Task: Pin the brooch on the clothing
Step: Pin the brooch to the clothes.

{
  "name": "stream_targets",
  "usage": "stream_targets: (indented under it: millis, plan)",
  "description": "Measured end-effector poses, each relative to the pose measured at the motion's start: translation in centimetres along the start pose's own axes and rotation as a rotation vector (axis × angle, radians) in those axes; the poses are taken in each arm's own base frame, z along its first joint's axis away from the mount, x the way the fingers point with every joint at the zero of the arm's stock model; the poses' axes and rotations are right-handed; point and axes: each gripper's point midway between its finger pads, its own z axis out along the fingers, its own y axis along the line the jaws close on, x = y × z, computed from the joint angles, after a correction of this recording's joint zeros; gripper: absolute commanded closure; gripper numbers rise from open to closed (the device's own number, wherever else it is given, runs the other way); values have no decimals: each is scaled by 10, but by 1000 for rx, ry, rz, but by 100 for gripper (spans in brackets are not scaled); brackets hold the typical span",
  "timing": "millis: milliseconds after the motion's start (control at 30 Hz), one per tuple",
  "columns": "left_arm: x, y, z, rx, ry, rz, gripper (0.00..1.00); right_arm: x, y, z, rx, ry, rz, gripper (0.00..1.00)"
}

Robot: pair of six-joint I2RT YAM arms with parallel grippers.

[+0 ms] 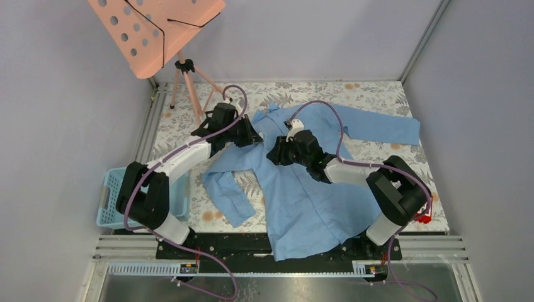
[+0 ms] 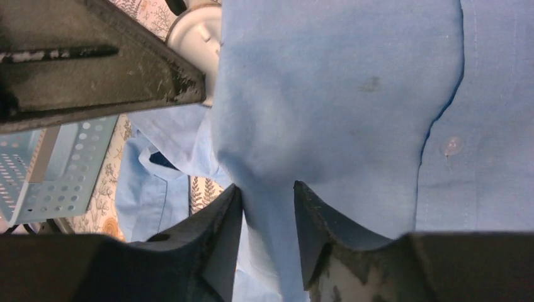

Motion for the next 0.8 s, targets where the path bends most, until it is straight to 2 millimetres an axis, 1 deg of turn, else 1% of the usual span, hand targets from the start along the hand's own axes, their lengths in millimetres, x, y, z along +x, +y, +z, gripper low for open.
stream_targets:
  millis: [133, 233, 300, 367, 800]
  plan:
    - [4, 2, -3, 5, -14, -6, 100, 4, -2, 6, 0, 14, 7, 84]
    - [5, 3, -4, 14, -29, -10, 100, 7, -2, 7, -3, 23, 18, 94]
    - [8, 4, -5, 18, -38, -13, 100, 8, 0, 7, -9, 27, 23, 98]
    - [8, 4, -6, 27, -48, -12, 100, 9, 0, 7, -11, 30, 27, 100]
    - [11, 5, -10, 70, -105, 11, 100, 16, 9, 6, -55, 67, 78, 100]
